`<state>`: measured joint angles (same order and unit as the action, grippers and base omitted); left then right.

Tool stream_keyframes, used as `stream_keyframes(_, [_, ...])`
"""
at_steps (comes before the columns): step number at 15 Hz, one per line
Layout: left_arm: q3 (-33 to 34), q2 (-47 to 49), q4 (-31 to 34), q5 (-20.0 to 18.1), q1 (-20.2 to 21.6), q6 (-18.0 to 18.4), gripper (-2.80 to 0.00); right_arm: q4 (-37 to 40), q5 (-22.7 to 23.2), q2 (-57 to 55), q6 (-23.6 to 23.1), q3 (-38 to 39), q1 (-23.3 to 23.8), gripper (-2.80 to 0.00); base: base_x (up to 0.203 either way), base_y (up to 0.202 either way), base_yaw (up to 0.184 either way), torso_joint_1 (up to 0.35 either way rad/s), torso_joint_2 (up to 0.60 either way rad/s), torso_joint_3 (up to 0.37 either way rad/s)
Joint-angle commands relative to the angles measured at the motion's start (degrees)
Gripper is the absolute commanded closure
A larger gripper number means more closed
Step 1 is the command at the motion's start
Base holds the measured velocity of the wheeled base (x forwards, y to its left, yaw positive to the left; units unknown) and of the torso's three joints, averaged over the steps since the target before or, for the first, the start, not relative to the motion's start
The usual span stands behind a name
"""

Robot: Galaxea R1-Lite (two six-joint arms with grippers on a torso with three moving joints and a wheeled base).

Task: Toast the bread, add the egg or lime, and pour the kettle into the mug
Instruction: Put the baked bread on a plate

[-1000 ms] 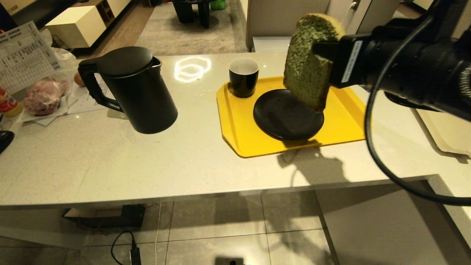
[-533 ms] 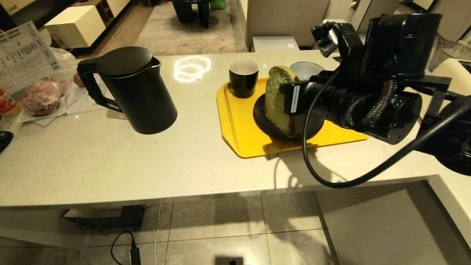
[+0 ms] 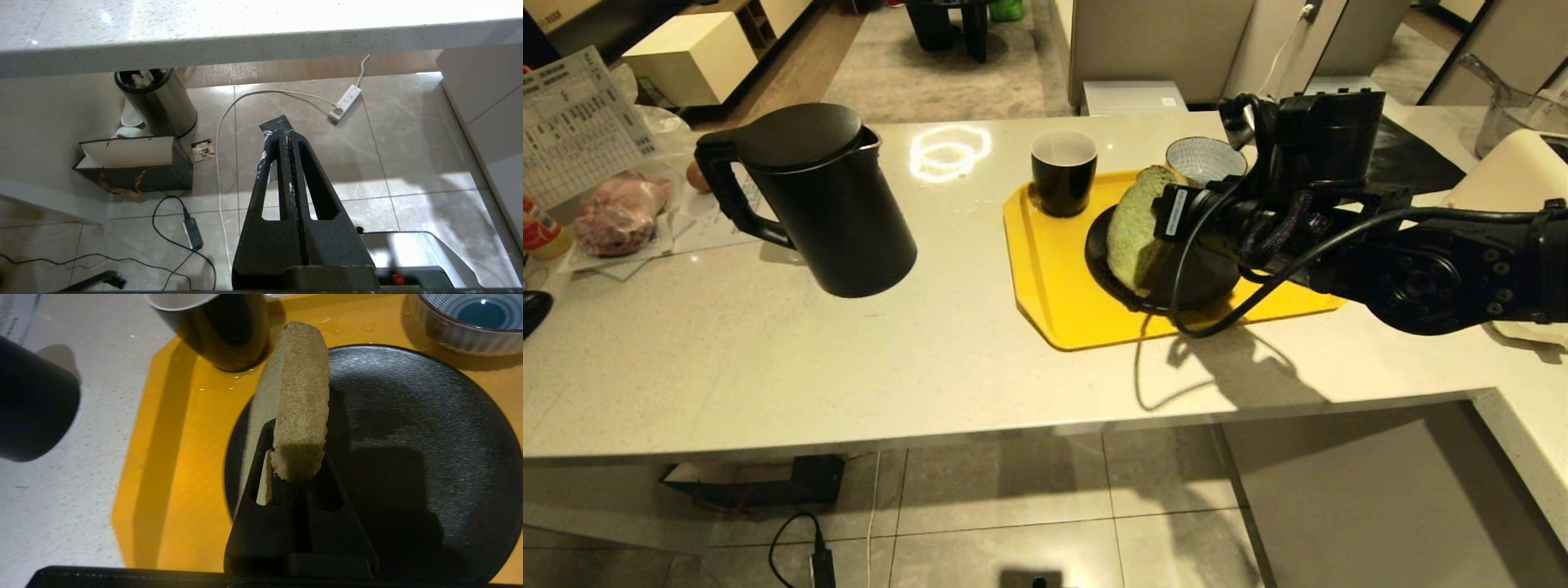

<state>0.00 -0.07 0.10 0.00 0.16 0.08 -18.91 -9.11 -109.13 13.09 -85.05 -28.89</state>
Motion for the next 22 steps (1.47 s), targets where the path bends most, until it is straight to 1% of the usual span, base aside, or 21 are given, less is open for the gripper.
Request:
stream_keyframes(1, [0.0,0.07,-0.01,0.0,0.02,0.01,0.0,-0.02,1.2,-1.67,0.08,-0.46,2.49,0.0,0.0,0.0,0.0,0.0,0.0,0.0])
stream_keyframes(3, [0.0,0.07,-0.01,0.0,0.02,0.01,0.0,0.01,2.31,-2.13,-0.06,-0.55,3.57,0.0,0.0,0.0,0.0,0.0,0.0,0.0])
stream_keyframes(6, [0.0,0.07,-0.01,0.0,0.02,0.01,0.0,-1.92,3.42,-0.53,-0.34,2.76,4.61,0.0,0.0,0.0,0.0,0.0,0.0,0.0])
stream_keyframes(7, [0.0,0.07,-0.01,0.0,0.1,0.01,0.0,-3.54,3.47,0.53,-0.93,4.4,4.81,0.0,0.0,0.0,0.0,0.0,0.0,0.0])
stream_keyframes(9, [0.0,0.07,-0.01,0.0,0.1,0.01,0.0,-4.3,3.49,1.88,-2.77,6.13,5.12,0.0,0.0,0.0,0.0,0.0,0.0,0.0])
stream_keyframes(10, [0.0,0.07,-0.01,0.0,0.02,0.01,0.0,-4.38,3.49,1.9,-3.14,6.14,5.42,-2.8,0.0,0.0,0.0,0.0,0.0,0.0])
stream_keyframes(13, [0.0,0.07,-0.01,0.0,0.02,0.01,0.0,-4.3,3.49,2.17,-3.51,5.69,6.21,-2.8,0.0,0.0,0.0,0.0,0.0,0.0])
stream_keyframes(18, [0.0,0.07,-0.01,0.0,0.1,0.01,0.0,-4.27,3.49,3.4,-3.58,7.53,6.74,-2.8,0.0,0.0,0.0,0.0,0.0,0.0])
stream_keyframes(22, [0.0,0.07,-0.01,0.0,0.09,0.01,0.0,-3.95,3.38,4.9,-5.63,8.08,8.34,-2.8,0.0,0.0,0.0,0.0,0.0,0.0])
